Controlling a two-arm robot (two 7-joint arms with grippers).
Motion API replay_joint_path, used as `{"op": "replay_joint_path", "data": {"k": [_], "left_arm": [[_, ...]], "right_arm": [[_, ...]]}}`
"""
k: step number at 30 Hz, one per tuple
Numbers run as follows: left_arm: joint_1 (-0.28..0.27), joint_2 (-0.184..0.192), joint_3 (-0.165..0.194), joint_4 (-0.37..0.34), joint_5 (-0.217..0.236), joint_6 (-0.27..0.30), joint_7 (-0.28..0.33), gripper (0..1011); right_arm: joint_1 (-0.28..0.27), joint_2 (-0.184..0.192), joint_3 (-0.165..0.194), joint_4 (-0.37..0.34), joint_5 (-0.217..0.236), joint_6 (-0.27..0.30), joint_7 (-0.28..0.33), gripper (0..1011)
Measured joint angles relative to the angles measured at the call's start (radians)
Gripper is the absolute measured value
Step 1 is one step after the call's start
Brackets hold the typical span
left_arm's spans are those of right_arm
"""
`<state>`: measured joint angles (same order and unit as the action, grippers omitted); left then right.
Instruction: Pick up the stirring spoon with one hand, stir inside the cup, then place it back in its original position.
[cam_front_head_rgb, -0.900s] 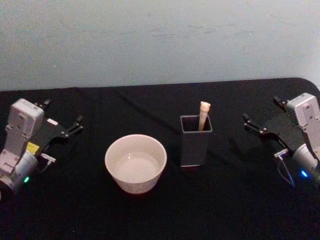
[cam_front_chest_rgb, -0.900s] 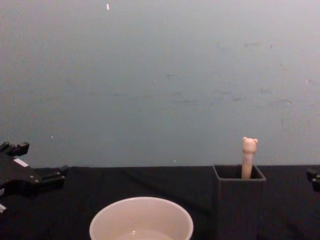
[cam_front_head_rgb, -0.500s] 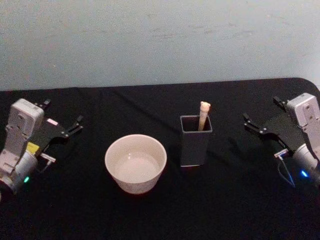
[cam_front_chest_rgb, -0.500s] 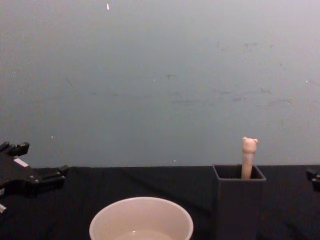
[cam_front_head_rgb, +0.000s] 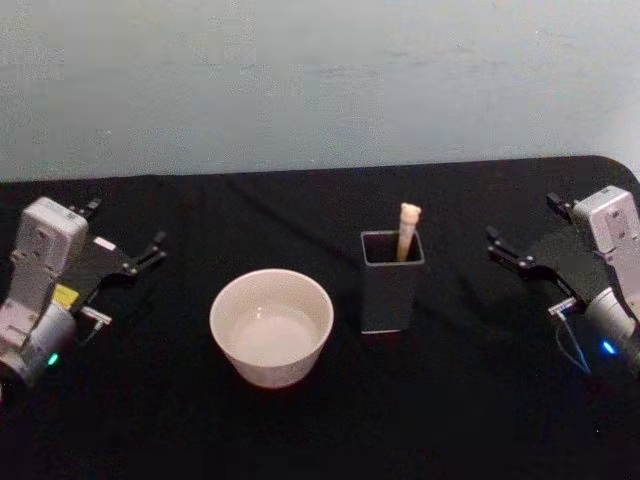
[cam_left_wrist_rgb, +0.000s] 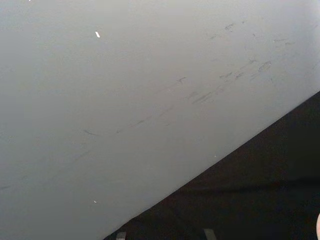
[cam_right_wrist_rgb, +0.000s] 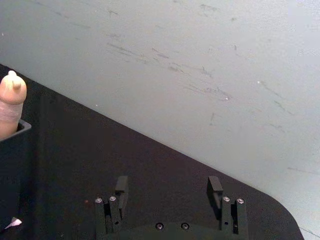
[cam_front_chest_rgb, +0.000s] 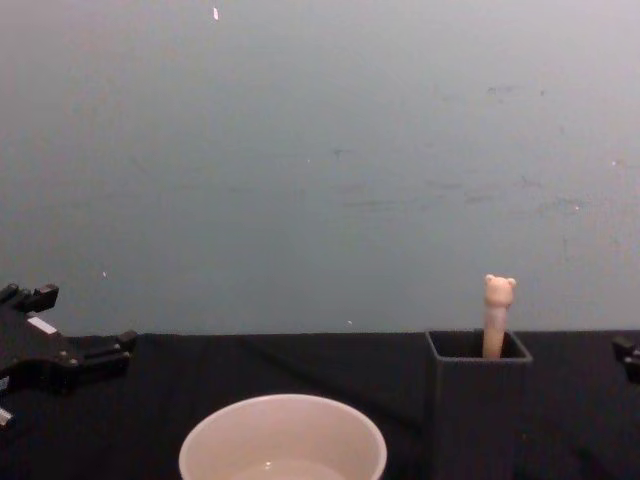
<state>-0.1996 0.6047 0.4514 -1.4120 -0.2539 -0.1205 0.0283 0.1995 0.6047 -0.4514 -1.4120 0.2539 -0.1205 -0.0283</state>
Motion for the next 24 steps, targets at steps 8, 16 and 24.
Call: {"op": "replay_joint_path", "data": {"k": [8, 16, 24], "left_arm": [[0.000, 0.000, 0.000, 0.000, 0.000, 0.000, 0.000, 1001], [0.000, 0.000, 0.000, 0.000, 0.000, 0.000, 0.000, 1001], [0.000, 0.000, 0.000, 0.000, 0.000, 0.000, 0.000, 1001]], "right_arm": [[0.000, 0.000, 0.000, 0.000, 0.000, 0.000, 0.000, 1002], [0.000, 0.000, 0.000, 0.000, 0.000, 0.000, 0.000, 1002], [0.000, 0.000, 0.000, 0.000, 0.000, 0.000, 0.000, 1002]]}}
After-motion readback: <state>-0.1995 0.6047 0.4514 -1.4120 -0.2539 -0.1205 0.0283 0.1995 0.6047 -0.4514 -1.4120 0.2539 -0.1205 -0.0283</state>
